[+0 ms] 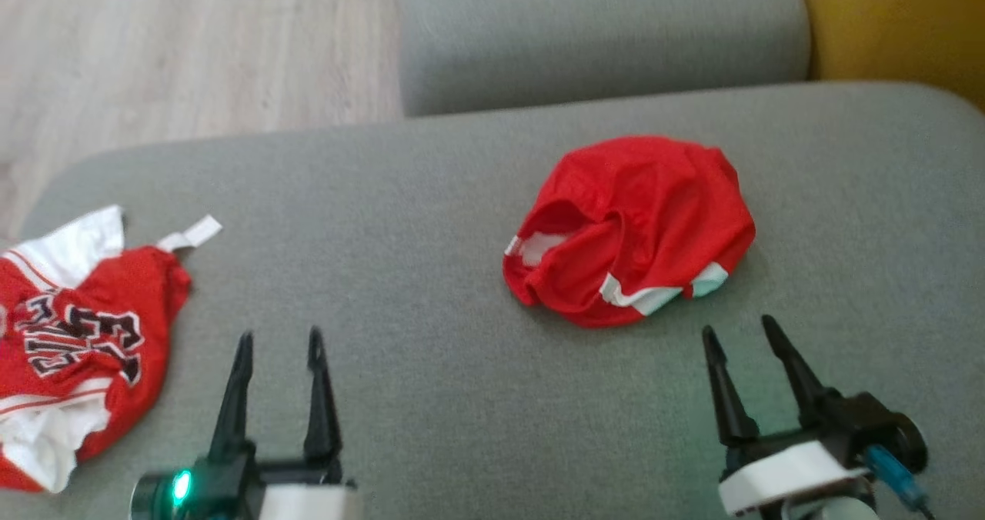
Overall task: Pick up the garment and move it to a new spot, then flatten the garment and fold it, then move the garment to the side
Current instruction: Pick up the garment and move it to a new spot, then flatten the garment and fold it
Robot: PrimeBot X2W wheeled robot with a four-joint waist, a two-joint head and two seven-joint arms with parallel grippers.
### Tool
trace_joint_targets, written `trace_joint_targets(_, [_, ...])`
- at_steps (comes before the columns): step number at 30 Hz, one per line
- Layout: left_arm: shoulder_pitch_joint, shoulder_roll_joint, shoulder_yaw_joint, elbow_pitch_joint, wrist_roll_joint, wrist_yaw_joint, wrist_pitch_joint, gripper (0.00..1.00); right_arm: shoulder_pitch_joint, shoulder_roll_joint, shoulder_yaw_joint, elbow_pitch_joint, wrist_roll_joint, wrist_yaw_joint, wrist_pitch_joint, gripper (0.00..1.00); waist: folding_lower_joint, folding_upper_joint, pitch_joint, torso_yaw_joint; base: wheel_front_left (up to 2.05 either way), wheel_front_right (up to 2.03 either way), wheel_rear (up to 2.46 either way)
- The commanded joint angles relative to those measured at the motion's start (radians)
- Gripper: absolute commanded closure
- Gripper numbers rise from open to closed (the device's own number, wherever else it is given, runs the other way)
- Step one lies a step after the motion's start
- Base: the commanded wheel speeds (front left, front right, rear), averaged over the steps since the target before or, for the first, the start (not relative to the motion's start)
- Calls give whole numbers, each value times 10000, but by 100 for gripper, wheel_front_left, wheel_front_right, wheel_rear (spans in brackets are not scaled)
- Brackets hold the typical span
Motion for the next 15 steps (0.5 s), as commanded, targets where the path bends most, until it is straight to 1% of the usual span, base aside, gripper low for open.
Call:
trace_joint_targets(1, [-4,-1,417,-299,79,65,-61,0,-115,-28,86,-465,67,67,-26,0,3,-1,-230,189,0,0,0])
trace_joint_targets(2, [142,-1,517,-331,66,84,-61,0,3,-28,16,-566,91,67,-26,0,3,-1,-263,219,0,0,0])
trace_joint_targets(8, [508,-2,718,-7,573,-239,-62,0,268,-28,-63,-606,118,67,-26,0,3,-1,-326,266,0,0,0])
trace_joint_targets(15, [407,-2,765,233,629,-342,-62,0,228,-28,-1,-507,56,67,-26,0,3,-1,-289,303,0,0,0])
